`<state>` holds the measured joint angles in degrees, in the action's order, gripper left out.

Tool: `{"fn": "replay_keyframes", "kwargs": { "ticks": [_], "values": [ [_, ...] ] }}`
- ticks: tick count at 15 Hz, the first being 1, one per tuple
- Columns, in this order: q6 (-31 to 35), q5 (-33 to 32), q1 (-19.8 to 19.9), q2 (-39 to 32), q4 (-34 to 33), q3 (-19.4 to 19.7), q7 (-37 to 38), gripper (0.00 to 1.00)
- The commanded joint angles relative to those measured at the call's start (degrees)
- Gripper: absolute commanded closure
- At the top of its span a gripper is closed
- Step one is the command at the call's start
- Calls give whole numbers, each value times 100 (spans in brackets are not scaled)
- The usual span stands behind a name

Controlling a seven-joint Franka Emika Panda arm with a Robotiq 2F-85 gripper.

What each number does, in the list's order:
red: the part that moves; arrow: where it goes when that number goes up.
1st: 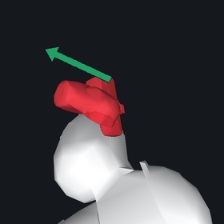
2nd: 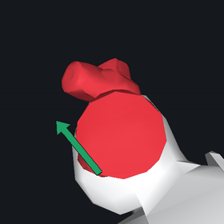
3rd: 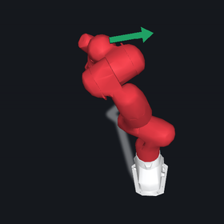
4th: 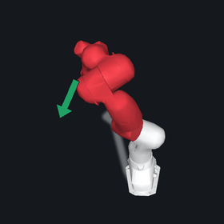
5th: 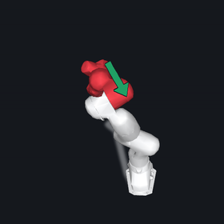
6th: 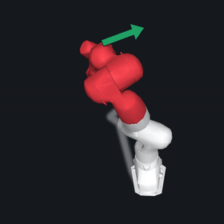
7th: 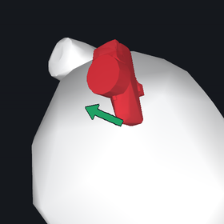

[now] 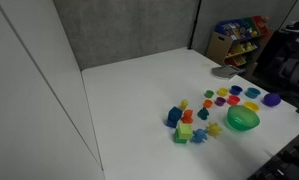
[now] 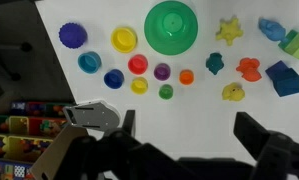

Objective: Put the light blue toy elephant in the green bowl

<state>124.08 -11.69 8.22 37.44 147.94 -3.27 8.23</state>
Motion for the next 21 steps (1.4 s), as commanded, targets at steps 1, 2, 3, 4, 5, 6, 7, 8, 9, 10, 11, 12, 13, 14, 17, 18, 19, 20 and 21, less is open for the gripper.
{"fn": "replay_keyframes", "kwargs": {
  "ticks": [1, 2, 3, 4, 5, 6, 7, 8, 9, 10, 11, 12, 13, 14, 17, 18, 19, 20, 21],
  "values": [
    [-17, -39, -61, -4, -10, 51, 32, 0],
    [-17, -39, -61, -4, -10, 51, 32, 0],
    [-17, -39, -60, -4, -10, 51, 32, 0],
    [-17, -39, -60, -4, -10, 51, 32, 0],
    [-17, -39, -60, -4, -10, 51, 32, 0],
    [-17, -39, -61, -4, -10, 51, 32, 0],
    [-17, -39, -60, -4, -10, 51, 32, 0],
    [-17, -39, -60, -4, -10, 51, 32, 0],
    [2, 5, -77, -99, -67, 47, 60, 0],
    [53, 43, -97, -187, -111, 37, 96, 0],
    [69, 80, -119, -263, -144, 33, 118, 0],
    [101, 119, -149, -373, -184, 22, 141, 0],
    [144, 157, -180, -500, -218, 8, 174, 0],
    [205, 198, -216, -639, -242, -4, 210, 0],
    [437, 356, -364, -1042, -262, -2, 213, 0],
    [511, 412, -414, -1188, -265, -4, 212, 0],
    [604, 433, -442, -1336, -255, -22, 234, 0],
    [686, 475, -484, -1484, -228, -22, 231, 0],
    [761, 489, -516, -1618, -204, -27, 240, 0]
  ]
}}
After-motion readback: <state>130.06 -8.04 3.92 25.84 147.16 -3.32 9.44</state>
